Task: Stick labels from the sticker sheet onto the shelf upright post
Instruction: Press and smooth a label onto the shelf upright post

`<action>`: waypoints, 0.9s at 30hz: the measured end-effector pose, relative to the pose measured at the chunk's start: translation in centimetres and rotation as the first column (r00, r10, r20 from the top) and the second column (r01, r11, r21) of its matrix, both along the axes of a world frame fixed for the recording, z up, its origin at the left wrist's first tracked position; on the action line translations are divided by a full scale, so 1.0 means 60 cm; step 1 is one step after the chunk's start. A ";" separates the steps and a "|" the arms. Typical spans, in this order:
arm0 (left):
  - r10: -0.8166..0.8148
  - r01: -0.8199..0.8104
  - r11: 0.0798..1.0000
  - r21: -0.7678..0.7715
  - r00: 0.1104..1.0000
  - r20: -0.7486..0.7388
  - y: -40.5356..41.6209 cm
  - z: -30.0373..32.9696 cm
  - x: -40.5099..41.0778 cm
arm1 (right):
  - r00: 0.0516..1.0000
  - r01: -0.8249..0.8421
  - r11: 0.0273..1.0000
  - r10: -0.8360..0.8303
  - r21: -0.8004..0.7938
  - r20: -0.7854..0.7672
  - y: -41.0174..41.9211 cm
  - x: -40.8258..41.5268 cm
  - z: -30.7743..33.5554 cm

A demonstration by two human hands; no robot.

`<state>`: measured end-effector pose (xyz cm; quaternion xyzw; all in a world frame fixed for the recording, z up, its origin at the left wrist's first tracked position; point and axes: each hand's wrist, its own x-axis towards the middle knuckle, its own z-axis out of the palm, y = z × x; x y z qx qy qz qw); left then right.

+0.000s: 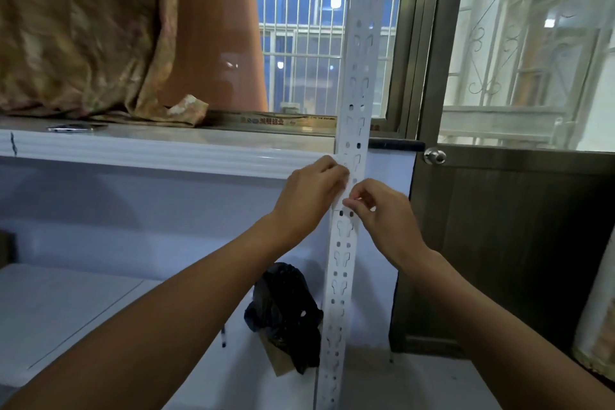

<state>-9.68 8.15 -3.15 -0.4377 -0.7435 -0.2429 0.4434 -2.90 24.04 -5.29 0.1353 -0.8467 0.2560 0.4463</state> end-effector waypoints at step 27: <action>-0.138 0.097 0.988 0.119 0.899 0.417 -0.012 -0.005 0.015 | 0.994 0.110 0.991 -0.110 0.075 -0.009 -0.017 0.000 0.039</action>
